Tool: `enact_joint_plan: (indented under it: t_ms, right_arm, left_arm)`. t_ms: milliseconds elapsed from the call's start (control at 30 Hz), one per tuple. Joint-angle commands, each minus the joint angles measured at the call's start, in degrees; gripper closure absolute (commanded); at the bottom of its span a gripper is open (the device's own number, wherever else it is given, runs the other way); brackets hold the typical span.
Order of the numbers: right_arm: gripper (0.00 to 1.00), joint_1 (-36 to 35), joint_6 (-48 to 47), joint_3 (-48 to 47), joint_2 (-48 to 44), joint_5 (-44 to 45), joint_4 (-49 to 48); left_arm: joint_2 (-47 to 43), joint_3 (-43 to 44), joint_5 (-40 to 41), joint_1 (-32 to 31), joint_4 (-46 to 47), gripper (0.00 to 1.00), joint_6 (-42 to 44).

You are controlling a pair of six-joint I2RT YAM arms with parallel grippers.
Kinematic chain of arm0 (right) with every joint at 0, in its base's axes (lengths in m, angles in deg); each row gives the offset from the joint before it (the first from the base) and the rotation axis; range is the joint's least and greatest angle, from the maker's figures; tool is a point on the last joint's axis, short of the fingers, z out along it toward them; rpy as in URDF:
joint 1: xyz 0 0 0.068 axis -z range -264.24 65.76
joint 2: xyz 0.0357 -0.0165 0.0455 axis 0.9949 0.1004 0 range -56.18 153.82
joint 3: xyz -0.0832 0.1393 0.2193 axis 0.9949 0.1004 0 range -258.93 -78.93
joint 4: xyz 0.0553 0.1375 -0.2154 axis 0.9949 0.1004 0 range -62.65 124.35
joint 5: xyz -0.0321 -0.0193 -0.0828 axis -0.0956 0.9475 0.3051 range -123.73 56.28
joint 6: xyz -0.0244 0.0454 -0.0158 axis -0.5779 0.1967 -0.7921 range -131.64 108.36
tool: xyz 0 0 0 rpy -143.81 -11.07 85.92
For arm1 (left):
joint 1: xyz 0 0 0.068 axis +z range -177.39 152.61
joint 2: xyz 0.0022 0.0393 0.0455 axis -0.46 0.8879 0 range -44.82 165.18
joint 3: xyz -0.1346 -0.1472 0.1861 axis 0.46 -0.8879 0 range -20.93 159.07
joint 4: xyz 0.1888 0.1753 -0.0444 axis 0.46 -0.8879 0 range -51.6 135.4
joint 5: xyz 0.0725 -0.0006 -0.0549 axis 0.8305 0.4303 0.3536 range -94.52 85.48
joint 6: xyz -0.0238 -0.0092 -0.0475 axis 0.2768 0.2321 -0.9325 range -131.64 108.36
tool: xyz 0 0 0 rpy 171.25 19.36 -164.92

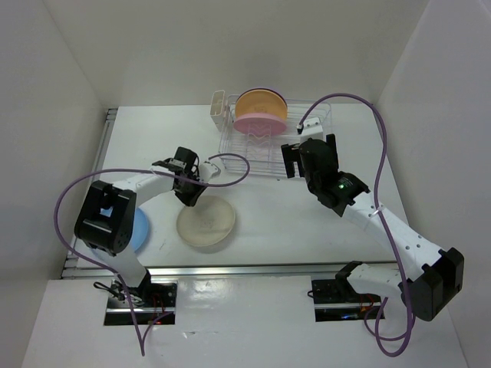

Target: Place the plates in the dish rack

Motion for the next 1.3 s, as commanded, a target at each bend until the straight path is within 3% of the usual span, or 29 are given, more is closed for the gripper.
enact_joint_plan:
  t_ms: [0, 100, 133, 233, 433, 567, 600, 667, 933, 1267]
  right_arm:
    - [0.0, 0.3, -0.6, 0.4, -1.1, 0.6, -2.9]
    - [0.0, 0.3, -0.6, 0.4, -1.1, 0.6, -2.9]
    - [0.0, 0.3, -0.6, 0.4, -1.1, 1.1, -2.9]
    - [0.0, 0.3, -0.6, 0.4, -1.1, 1.1, -2.9]
    - [0.0, 0.3, -0.6, 0.4, -1.1, 1.1, -2.9]
    - [0.0, 0.3, -0.6, -0.1, -0.6, 1.1, -2.9]
    - [0.0, 0.3, -0.6, -0.1, -0.6, 1.1, -2.9]
    - [0.0, 0.3, -1.1, -0.1, -0.6, 1.1, -2.9]
    - [0.0, 0.3, -1.1, 0.4, -1.1, 1.6, -3.5]
    - [0.0, 0.3, -1.6, -0.1, 0.6, 0.6, -4.1]
  left_arm:
    - [3.3, 2.4, 3.4, 0.2, 0.9, 0.69, -2.1]
    - [3.4, 3.0, -0.4, 1.2, -0.3, 0.58, -2.7]
    - [3.4, 3.0, -1.1, 1.9, -0.3, 0.47, -2.7]
    - [3.4, 2.5, -1.1, 1.9, -0.3, 0.47, -3.2]
    - [4.5, 3.0, -3.8, 1.9, -1.9, 0.61, -2.6]
    - [5.6, 4.2, -9.1, 1.9, -3.2, 0.81, -2.1]
    - [6.4, 4.9, -9.8, 1.9, -3.7, 0.92, -2.1]
    - [7.1, 5.4, -9.8, 1.9, -4.3, 0.99, -1.6]
    - [4.4, 11.1, -2.7, 2.5, -4.6, 1.0, -0.2]
    - [-8.0, 18.2, -0.6, 7.1, 7.9, 1.0, 0.1]
